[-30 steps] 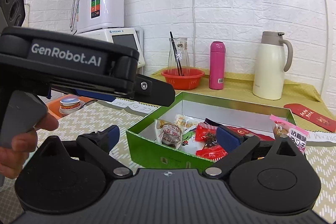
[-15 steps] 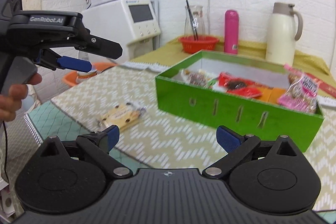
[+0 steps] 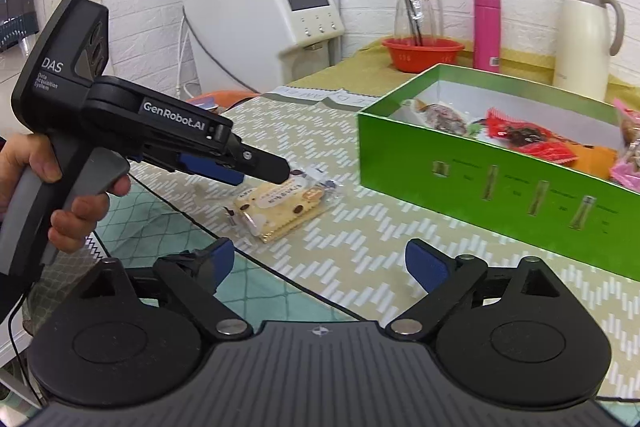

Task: Organize snacks
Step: 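Move both grippers to the cookie-printed cake pack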

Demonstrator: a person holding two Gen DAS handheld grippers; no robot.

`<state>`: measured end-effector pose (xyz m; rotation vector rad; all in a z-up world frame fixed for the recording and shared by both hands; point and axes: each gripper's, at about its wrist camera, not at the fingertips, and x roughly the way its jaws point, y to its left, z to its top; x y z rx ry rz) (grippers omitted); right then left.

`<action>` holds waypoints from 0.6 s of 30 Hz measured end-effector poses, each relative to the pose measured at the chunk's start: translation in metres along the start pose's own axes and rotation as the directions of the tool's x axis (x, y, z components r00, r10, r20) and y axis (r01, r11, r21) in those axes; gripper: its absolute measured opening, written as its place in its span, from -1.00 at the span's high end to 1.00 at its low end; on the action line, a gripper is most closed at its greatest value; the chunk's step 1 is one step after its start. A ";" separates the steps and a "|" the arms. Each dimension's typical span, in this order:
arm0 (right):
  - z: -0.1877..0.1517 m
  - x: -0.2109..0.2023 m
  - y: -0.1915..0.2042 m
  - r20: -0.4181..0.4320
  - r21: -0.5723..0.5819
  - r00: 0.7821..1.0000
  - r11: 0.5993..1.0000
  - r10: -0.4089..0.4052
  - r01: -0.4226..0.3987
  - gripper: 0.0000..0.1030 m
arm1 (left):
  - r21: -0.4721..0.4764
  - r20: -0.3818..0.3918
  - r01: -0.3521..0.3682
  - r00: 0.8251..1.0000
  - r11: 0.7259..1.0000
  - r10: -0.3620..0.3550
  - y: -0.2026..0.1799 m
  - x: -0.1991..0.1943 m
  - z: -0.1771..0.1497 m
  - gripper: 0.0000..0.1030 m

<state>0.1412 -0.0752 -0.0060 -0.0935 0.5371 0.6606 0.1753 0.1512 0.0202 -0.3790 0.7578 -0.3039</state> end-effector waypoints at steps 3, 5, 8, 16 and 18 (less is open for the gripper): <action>0.004 0.012 0.008 -0.011 -0.018 1.000 1.000 0.021 -0.021 -1.00 | 0.008 -0.019 0.002 1.000 1.000 -0.002 0.000 0.004 -0.001 0.09; 0.005 0.019 0.012 -0.016 -0.037 0.999 0.999 0.031 -0.031 -1.00 | 0.012 -0.040 0.017 0.999 1.000 -0.016 -0.001 0.007 -0.005 0.37; 0.003 0.024 0.012 -0.023 -0.054 0.999 0.998 0.030 -0.031 -1.00 | 0.034 -0.056 0.048 0.997 0.998 -0.046 -0.010 0.010 -0.011 0.38; 0.001 0.031 -0.003 -0.037 -0.039 0.999 0.999 -0.002 0.001 -1.00 | 0.076 -0.087 0.112 0.991 0.991 -0.105 -0.036 0.022 -0.019 0.38; 0.003 0.031 -0.004 -0.033 -0.054 0.999 0.999 -0.003 0.002 -1.00 | 0.061 -0.082 0.115 0.991 0.992 -0.110 -0.036 0.022 -0.017 0.38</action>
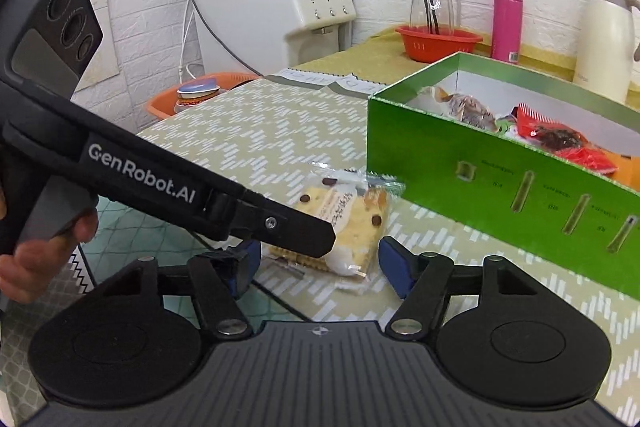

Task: Organize snacks
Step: 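Move both grippers to the cookie-printed cake pack, then close both grippers on the cookie-printed cake pack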

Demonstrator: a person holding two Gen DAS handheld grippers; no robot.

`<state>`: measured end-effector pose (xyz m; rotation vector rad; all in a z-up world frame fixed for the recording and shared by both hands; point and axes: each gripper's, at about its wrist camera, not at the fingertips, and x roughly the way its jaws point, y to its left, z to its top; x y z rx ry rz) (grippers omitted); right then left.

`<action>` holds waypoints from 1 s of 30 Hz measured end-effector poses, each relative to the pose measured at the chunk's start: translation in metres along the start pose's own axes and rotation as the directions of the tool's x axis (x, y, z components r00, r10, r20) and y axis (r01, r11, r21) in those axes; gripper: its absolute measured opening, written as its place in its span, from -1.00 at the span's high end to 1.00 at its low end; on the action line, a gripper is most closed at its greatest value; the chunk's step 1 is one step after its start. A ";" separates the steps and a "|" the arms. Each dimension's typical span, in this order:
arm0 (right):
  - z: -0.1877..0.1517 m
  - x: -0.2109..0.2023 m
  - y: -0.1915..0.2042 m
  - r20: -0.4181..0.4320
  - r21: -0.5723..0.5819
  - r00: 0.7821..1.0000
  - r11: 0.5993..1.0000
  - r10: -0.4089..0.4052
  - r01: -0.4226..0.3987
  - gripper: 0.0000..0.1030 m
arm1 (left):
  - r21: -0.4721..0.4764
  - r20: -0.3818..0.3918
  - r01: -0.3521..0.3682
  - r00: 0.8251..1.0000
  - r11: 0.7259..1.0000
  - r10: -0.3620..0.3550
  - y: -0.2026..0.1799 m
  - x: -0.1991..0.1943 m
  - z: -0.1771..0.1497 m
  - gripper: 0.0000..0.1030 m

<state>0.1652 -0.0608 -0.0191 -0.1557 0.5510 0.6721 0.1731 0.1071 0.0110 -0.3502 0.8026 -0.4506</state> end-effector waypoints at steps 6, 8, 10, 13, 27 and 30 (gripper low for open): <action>0.001 0.003 -0.002 -0.006 0.003 1.000 1.000 0.007 -0.007 -0.65 | -0.039 -0.002 0.002 1.000 0.999 -0.002 0.005 0.003 0.000 0.37; -0.002 -0.002 -0.001 -0.014 -0.005 1.000 1.000 0.002 -0.003 -0.58 | -0.013 -0.011 0.004 1.000 1.000 -0.004 0.001 0.003 -0.002 0.39; -0.004 -0.009 -0.002 -0.022 -0.004 1.000 1.000 0.003 -0.003 -0.54 | -0.006 -0.020 0.017 1.000 1.000 -0.017 -0.003 0.003 -0.004 0.39; -0.009 -0.019 -0.003 -0.029 0.000 1.000 1.000 0.012 -0.012 -0.40 | 0.013 -0.021 0.015 1.000 1.000 -0.014 -0.008 0.004 -0.008 0.39; -0.013 -0.012 -0.007 -0.020 0.025 1.000 1.000 0.002 -0.001 -0.50 | -0.004 0.016 -0.015 1.000 1.000 0.015 -0.008 0.006 -0.009 0.28; -0.014 -0.014 -0.007 -0.012 0.046 1.000 0.999 -0.007 0.008 -0.24 | 0.059 0.016 -0.067 0.998 0.996 0.066 -0.022 0.008 -0.013 0.63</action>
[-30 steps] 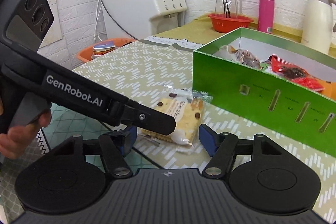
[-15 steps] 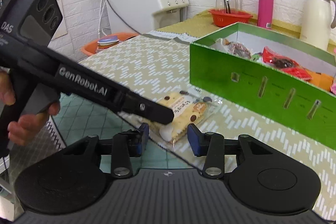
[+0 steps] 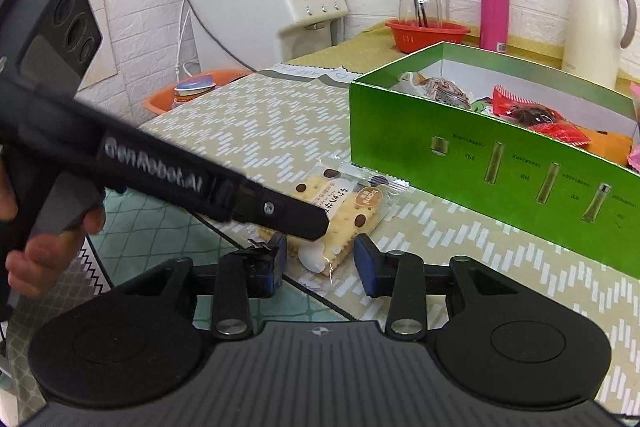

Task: Organize snacks
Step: 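Close both grippers on the cookie-printed cake pack, then carry the cake pack into the green box and open both grippers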

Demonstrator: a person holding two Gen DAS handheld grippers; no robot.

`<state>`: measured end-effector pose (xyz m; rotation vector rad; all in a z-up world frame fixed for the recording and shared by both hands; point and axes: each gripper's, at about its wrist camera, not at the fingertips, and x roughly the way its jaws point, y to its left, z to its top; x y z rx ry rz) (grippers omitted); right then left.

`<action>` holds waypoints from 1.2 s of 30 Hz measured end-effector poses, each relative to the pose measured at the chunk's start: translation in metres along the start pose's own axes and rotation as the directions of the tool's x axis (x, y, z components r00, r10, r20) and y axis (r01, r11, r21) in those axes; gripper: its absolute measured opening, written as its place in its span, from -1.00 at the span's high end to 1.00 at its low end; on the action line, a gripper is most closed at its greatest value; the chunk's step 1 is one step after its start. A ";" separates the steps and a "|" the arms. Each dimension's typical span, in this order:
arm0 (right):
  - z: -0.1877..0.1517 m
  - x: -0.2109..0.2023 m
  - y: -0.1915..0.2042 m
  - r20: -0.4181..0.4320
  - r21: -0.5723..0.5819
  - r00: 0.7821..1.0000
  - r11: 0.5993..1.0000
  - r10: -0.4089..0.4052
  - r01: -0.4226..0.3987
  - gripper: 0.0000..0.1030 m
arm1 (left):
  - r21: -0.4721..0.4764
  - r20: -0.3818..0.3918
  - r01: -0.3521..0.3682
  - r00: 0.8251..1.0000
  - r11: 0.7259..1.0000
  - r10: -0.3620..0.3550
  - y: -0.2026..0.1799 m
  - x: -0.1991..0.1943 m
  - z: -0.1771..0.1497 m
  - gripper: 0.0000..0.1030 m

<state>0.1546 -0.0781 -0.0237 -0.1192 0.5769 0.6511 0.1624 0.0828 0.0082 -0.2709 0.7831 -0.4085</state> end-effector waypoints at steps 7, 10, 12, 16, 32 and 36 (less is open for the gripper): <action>0.000 -0.028 0.005 0.038 -0.001 0.999 1.000 -0.013 0.013 0.01 | 0.002 0.053 0.005 0.999 1.000 -0.005 -0.013 -0.026 -0.004 0.90; 0.008 -0.047 0.007 0.095 -0.007 0.995 1.000 -0.017 0.017 0.04 | 0.023 0.102 0.014 0.995 1.000 -0.016 -0.024 -0.043 0.000 0.91; 0.013 -0.058 0.010 0.134 -0.021 0.991 0.999 -0.024 0.027 0.04 | 0.031 0.141 0.021 0.990 0.999 -0.025 -0.032 -0.055 0.005 0.91; 0.027 -0.071 0.010 0.219 -0.054 0.974 0.996 -0.060 0.074 0.05 | 0.059 0.203 0.030 0.978 0.998 -0.041 -0.045 -0.063 0.024 0.92; 0.069 -0.043 -0.062 0.305 0.038 0.939 0.987 -0.162 0.158 0.05 | 0.048 0.198 0.074 0.977 0.996 -0.083 -0.058 0.009 0.112 0.93; 0.069 -0.027 -0.075 0.287 0.065 0.944 0.986 -0.165 0.152 0.05 | 0.024 0.170 0.073 0.983 0.997 -0.076 -0.051 0.032 0.122 0.93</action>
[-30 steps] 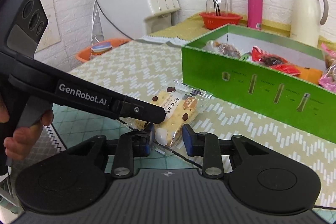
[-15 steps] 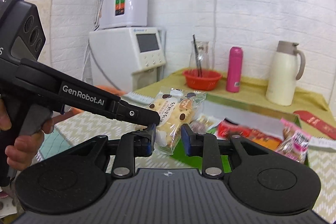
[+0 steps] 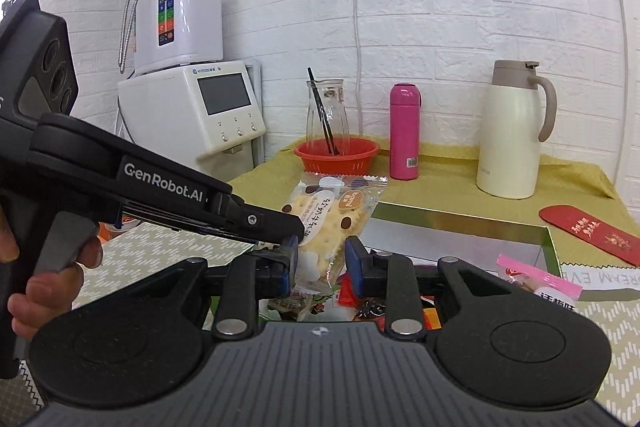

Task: Organize snacks
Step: 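Carry the cake pack into the green box and open both grippers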

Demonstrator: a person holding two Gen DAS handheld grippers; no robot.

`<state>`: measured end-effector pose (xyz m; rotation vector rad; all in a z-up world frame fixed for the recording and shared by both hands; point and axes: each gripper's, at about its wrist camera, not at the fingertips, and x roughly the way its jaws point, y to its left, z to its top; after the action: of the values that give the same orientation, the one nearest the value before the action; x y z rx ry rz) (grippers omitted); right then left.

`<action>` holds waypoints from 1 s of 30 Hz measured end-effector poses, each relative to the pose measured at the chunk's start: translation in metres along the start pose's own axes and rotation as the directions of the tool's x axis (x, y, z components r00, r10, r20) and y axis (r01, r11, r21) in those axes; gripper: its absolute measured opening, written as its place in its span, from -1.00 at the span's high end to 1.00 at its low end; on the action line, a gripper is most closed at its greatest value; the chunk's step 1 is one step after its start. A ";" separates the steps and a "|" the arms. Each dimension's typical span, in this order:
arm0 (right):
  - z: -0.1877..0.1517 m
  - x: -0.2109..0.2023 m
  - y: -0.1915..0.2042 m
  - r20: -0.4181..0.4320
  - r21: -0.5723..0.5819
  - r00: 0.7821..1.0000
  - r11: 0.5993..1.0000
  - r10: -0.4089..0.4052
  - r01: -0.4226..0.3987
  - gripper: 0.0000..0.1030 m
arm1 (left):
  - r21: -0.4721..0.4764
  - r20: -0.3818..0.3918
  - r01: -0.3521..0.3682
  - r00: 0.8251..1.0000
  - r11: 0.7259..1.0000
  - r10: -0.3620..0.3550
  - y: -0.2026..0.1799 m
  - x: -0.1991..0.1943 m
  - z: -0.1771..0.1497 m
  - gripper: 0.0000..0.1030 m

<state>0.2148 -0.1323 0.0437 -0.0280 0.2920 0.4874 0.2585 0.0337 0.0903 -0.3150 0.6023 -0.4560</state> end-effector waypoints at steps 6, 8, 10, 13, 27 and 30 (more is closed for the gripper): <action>-0.007 0.026 -0.014 -0.034 0.042 0.999 0.999 0.013 -0.012 0.05 | -0.018 -0.033 -0.022 0.999 1.000 0.021 0.015 0.030 0.005 0.93; -0.008 0.033 -0.018 -0.043 0.052 0.999 0.999 0.017 -0.014 0.05 | -0.023 -0.039 -0.028 0.999 0.999 0.027 0.021 0.038 0.008 0.93; -0.009 0.042 -0.023 -0.048 0.061 0.999 0.998 0.017 -0.014 0.05 | -0.025 -0.045 -0.034 0.998 0.999 0.033 0.025 0.045 0.009 0.93; -0.011 0.051 -0.025 -0.066 0.053 0.998 0.999 0.007 -0.004 -0.10 | -0.038 -0.049 -0.042 0.998 0.998 0.040 0.032 0.050 0.009 0.81; -0.014 0.029 -0.025 -0.033 0.009 0.999 1.000 -0.013 0.013 -1.00 | -0.021 0.087 -0.127 0.988 0.992 0.128 0.015 0.007 0.000 -0.60; -0.011 0.021 -0.023 -0.035 0.013 0.999 1.000 -0.020 0.020 -1.00 | -0.005 0.100 -0.136 0.986 0.991 0.136 0.008 -0.004 -0.002 -0.61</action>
<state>0.2402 -0.1443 0.0261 -0.0268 0.3287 0.4657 0.2570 0.0421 0.0876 -0.2915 0.5215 -0.3071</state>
